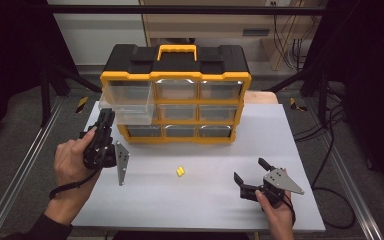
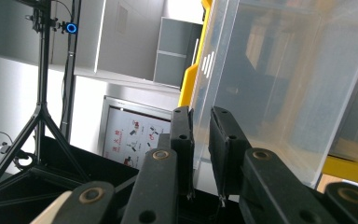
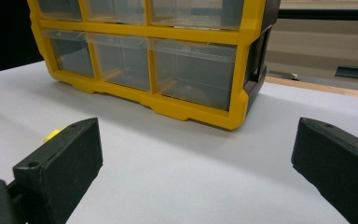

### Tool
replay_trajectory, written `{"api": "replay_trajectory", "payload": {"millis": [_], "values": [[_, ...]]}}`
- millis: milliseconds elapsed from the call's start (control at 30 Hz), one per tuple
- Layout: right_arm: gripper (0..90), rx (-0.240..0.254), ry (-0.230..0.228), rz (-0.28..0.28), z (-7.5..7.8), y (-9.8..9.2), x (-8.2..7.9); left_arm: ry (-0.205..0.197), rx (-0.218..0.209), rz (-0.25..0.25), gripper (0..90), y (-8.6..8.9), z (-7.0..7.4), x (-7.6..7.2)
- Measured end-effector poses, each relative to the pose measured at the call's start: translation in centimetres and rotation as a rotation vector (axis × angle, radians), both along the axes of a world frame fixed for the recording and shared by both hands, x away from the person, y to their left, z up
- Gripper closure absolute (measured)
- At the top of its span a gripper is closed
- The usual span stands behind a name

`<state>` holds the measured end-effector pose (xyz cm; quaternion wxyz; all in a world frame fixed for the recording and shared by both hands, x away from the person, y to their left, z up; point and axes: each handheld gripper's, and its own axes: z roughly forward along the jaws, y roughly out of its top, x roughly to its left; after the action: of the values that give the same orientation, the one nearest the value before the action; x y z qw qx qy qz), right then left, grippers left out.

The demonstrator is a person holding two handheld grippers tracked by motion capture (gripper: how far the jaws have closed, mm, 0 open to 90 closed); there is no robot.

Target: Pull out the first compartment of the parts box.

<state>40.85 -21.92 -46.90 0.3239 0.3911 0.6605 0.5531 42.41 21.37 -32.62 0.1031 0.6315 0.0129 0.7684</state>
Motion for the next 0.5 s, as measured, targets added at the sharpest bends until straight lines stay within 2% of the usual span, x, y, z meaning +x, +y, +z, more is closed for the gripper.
{"api": "replay_trajectory", "payload": {"millis": [133,500], "values": [[2.2,0.0,0.0,0.002,-0.01,0.06,0.01,0.01,-0.012,-0.003,78.9,0.03,-0.04,-0.18],[2.2,0.006,0.005,0.006,-0.01,0.1,-0.04,0.004,-0.014,-0.006,78.4,-0.16,0.05,-0.77]]}}
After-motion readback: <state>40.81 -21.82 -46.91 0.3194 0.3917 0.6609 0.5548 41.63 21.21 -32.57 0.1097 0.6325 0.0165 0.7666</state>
